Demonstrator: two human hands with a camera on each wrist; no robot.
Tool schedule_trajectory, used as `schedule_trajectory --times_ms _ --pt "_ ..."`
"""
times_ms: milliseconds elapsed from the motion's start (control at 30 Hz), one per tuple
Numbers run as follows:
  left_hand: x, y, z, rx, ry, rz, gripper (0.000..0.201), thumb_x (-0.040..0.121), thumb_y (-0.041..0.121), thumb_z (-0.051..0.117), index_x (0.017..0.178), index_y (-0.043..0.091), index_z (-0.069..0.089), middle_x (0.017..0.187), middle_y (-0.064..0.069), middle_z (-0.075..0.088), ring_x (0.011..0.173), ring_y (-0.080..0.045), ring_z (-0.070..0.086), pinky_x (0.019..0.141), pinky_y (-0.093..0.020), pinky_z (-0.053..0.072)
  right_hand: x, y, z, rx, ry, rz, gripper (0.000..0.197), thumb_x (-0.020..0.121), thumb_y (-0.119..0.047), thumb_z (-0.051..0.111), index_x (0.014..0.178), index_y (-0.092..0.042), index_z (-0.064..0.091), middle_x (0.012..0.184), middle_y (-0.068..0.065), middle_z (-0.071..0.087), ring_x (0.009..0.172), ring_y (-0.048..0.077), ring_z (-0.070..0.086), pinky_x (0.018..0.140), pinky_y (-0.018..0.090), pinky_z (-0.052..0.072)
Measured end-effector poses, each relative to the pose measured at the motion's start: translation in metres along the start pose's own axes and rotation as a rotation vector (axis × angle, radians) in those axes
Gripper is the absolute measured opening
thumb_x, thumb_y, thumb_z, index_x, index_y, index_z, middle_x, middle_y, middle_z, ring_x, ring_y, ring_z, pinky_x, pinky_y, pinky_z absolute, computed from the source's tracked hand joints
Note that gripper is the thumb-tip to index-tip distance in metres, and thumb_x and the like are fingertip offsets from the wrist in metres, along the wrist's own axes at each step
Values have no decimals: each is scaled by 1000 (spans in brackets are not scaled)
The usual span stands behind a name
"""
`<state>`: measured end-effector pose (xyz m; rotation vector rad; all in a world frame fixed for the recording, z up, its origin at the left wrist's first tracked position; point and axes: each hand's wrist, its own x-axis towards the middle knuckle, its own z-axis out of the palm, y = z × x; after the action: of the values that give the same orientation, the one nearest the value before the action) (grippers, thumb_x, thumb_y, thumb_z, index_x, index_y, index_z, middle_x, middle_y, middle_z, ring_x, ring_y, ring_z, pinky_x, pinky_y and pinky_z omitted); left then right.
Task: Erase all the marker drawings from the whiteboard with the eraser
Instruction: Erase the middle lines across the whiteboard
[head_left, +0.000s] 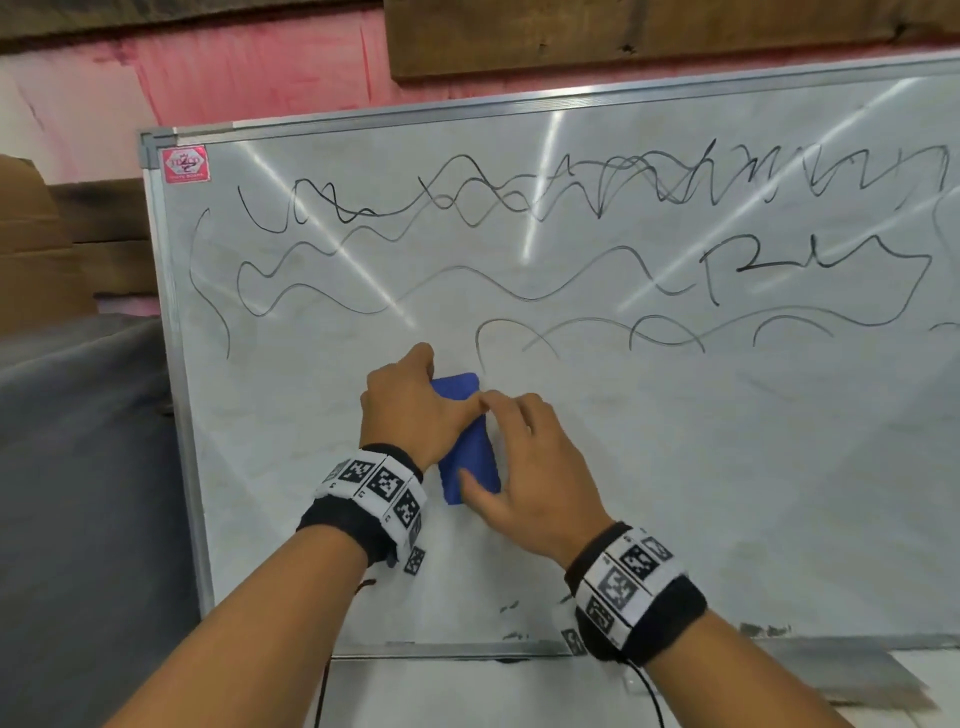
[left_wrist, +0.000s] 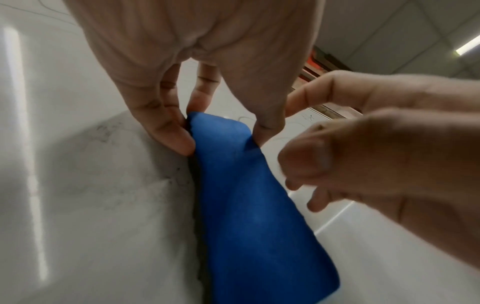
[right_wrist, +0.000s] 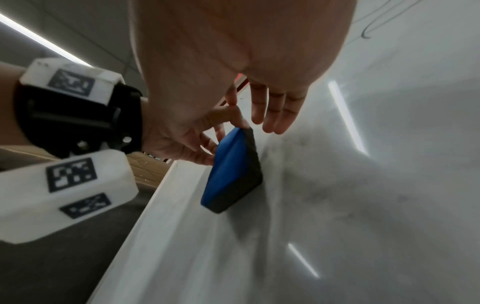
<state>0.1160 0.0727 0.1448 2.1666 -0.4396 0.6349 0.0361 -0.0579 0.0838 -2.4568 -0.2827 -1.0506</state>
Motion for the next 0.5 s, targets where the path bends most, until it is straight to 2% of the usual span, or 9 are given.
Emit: schedule_trajectory --times_ms 100,200,300,400,500 --pt "1 5 0 -50 23 -49 60 67 49 82 81 2 48 70 -4 45 61 -17 38 55 -37 46 3 2 4 10 -9 49 77 76 -58 70 139 -36 33 112 -5 44 96 13 47 73 28 51" --pt "2 5 -2 -47 6 -65 61 68 53 82 82 3 51 74 -6 49 62 -13 38 57 -34 46 8 2 10 10 3 79 78 76 -48 77 137 -33 31 108 -5 45 92 14 48 72 32 53" --pt "5 -1 -3 -36 -10 -50 62 67 62 80 77 9 52 75 -9 57 67 -17 48 53 -27 40 10 5 16 -31 26 81 75 78 -42 77 136 -30 32 108 -3 47 91 15 50 72 33 54" --pt "8 -8 -5 -30 -18 -48 60 67 67 79 74 13 52 73 -8 60 75 -23 56 55 -25 37 8 8 21 -81 -5 111 81 74 -50 79 138 -23 36 113 -1 49 96 17 49 75 30 52" --pt "11 -14 -6 -64 -18 -41 57 70 61 81 73 10 56 71 -10 64 72 -25 62 57 -28 47 7 9 26 -123 20 113 77 73 -47 81 133 -15 44 112 3 51 96 20 50 72 34 55"
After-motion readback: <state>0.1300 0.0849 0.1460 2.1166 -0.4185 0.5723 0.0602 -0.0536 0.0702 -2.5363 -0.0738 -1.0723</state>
